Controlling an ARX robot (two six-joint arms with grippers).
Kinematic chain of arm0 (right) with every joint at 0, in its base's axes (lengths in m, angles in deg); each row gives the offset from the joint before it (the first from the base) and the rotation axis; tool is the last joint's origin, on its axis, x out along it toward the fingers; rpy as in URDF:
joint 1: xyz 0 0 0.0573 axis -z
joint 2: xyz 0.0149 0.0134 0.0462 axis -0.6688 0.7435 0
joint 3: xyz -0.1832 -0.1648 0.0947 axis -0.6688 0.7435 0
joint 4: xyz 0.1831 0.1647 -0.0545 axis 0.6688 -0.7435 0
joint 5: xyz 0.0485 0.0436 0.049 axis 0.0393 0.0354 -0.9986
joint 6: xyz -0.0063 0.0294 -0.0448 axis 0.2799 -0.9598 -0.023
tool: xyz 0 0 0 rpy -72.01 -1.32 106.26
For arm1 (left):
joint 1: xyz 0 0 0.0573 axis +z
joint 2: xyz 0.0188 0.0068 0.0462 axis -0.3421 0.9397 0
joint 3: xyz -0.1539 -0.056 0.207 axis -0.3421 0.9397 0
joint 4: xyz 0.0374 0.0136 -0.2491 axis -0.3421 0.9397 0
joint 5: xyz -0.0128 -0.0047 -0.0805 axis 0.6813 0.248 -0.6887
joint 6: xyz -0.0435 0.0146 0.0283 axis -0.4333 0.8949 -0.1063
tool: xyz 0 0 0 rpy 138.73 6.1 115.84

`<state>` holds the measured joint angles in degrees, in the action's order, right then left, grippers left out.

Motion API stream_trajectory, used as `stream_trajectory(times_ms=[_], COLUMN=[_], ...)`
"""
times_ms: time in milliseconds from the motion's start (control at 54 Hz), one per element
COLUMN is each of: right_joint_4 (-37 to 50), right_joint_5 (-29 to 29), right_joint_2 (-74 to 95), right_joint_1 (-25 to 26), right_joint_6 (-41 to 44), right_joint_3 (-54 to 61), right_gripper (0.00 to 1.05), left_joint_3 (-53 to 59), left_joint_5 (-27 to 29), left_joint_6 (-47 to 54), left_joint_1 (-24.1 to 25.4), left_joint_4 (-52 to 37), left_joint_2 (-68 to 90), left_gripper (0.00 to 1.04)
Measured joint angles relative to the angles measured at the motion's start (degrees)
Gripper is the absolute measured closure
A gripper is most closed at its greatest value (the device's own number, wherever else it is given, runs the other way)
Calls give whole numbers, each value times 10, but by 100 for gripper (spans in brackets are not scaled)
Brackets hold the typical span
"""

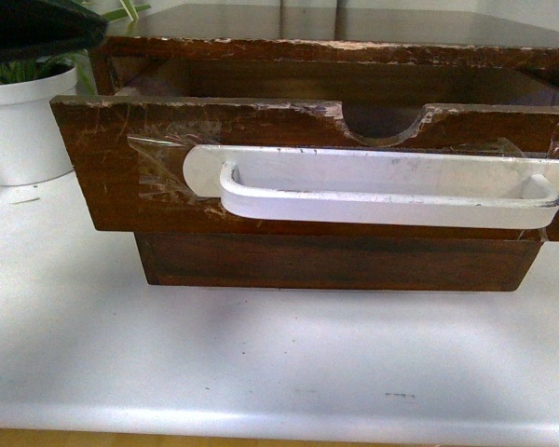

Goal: Open drawer

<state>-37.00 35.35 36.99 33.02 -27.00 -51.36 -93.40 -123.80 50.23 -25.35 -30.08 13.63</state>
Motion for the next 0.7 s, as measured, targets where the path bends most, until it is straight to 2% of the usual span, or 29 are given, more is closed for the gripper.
stream_trajectory(times_ms=[185,333,481,593,704], right_joint_4=[81,118,149,188,199], right_joint_5=[9,14,25,58,89], right_joint_2=[-72,-129,-193,-241,-291], right_joint_1=[62,100,136,162,190], right_joint_6=[-68,-117,-166,-216,-273], right_joint_3=[69,109,160,212,264], right_gripper=[9,9,9,9,9], left_joint_3=[96,155,208,255,308], left_joint_5=[11,18,59,108,118], left_joint_6=[-148,-235,-304,-363,-426], left_joint_1=[80,132,182,212,243], left_joint_4=[-182,-265,-301,-307,-315], left_joint_2=[-36,-70,-91,-105,-145], left_gripper=[6,6,6,6,6])
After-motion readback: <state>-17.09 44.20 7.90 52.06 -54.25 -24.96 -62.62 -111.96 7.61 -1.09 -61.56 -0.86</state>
